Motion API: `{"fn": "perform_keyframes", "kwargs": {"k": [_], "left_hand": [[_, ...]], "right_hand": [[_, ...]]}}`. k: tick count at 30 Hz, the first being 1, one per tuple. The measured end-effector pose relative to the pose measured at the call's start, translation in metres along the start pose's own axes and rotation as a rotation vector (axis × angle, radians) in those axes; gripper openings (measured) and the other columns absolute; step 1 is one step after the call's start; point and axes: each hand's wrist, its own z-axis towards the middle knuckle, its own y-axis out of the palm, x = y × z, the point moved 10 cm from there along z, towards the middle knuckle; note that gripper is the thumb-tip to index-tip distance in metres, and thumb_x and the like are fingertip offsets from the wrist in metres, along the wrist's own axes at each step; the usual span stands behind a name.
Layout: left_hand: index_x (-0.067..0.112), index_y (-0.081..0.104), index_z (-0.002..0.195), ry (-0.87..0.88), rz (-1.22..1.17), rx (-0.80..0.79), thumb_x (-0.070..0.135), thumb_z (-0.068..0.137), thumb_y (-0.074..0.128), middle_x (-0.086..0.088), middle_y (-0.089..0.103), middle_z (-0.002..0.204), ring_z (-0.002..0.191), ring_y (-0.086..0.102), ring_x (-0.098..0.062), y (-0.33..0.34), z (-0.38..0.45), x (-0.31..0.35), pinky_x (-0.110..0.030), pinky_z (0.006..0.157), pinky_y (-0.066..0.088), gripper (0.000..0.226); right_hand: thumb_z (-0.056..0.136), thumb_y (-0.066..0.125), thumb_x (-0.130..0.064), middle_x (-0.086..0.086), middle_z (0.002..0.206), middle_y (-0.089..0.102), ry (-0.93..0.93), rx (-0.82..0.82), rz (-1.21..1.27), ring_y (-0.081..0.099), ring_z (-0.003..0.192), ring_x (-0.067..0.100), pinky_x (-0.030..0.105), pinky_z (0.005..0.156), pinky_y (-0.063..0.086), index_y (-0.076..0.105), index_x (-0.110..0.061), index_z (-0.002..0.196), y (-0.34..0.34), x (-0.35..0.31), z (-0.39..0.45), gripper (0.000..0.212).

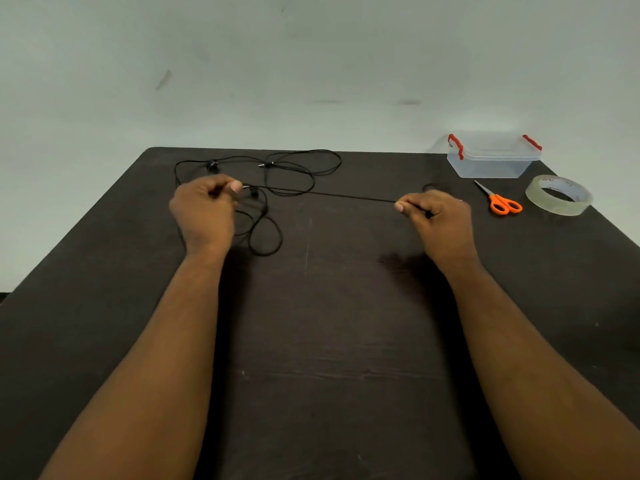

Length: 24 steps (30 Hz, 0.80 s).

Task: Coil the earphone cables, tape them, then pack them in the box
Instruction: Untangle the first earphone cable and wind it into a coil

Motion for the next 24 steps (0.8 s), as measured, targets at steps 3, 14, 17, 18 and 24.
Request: {"fn": "perform_keyframes", "kwargs": {"k": [3, 14, 17, 18, 24], "left_hand": [[0.020, 0.073, 0.091, -0.080, -0.010, -0.016, 0.010, 0.087, 0.067, 0.001, 0.068, 0.071, 0.065, 0.069, -0.018, 0.008, -0.007, -0.013, -0.044, 0.068, 0.060, 0.012], [0.007, 0.070, 0.113, 0.092, -0.235, -0.552, 0.003, 0.088, 0.065, -0.008, 0.073, 0.106, 0.080, 0.071, -0.014, 0.122, -0.101, 0.059, -0.029, 0.076, 0.059, 0.026], [0.005, 0.076, 0.091, 0.338, -0.127, -0.456, 0.006, 0.081, 0.071, -0.006, 0.076, 0.085, 0.074, 0.068, -0.004, 0.100, -0.087, 0.077, -0.015, 0.074, 0.054, 0.011], [0.007, 0.076, 0.088, 0.402, -0.089, -0.445, 0.008, 0.081, 0.069, -0.006, 0.075, 0.080, 0.069, 0.067, -0.005, 0.097, -0.085, 0.083, -0.017, 0.070, 0.055, 0.009], [0.011, 0.075, 0.088, 0.303, -0.014, -0.277, 0.003, 0.085, 0.064, 0.001, 0.069, 0.073, 0.058, 0.064, -0.012, 0.056, -0.038, 0.045, -0.036, 0.064, 0.060, 0.014]], "right_hand": [[0.088, 0.066, -0.018, 0.011, 0.073, 0.068, -0.012, -0.006, -0.024, 0.063, 0.067, 0.028, 0.045, 0.062, 0.053, 0.074, -0.006, 0.084, 0.004, -0.004, -0.004, 0.015], [0.084, 0.070, -0.010, 0.009, 0.075, 0.071, -0.245, -0.155, -0.027, 0.067, 0.070, 0.029, 0.037, 0.065, 0.053, 0.075, -0.006, 0.087, 0.037, -0.068, -0.013, 0.007], [0.087, 0.069, -0.016, 0.007, 0.075, 0.071, -0.251, -0.171, -0.010, 0.066, 0.070, 0.025, 0.036, 0.061, 0.052, 0.075, -0.010, 0.089, 0.037, -0.069, -0.012, 0.010], [0.087, 0.068, -0.017, 0.006, 0.075, 0.070, -0.253, -0.173, 0.002, 0.065, 0.070, 0.023, 0.037, 0.060, 0.052, 0.075, -0.010, 0.090, 0.037, -0.070, -0.011, 0.011], [0.086, 0.070, -0.015, 0.009, 0.076, 0.072, -0.126, -0.113, 0.062, 0.068, 0.071, 0.024, 0.041, 0.067, 0.055, 0.076, -0.008, 0.089, 0.019, -0.034, -0.003, 0.010]]}}
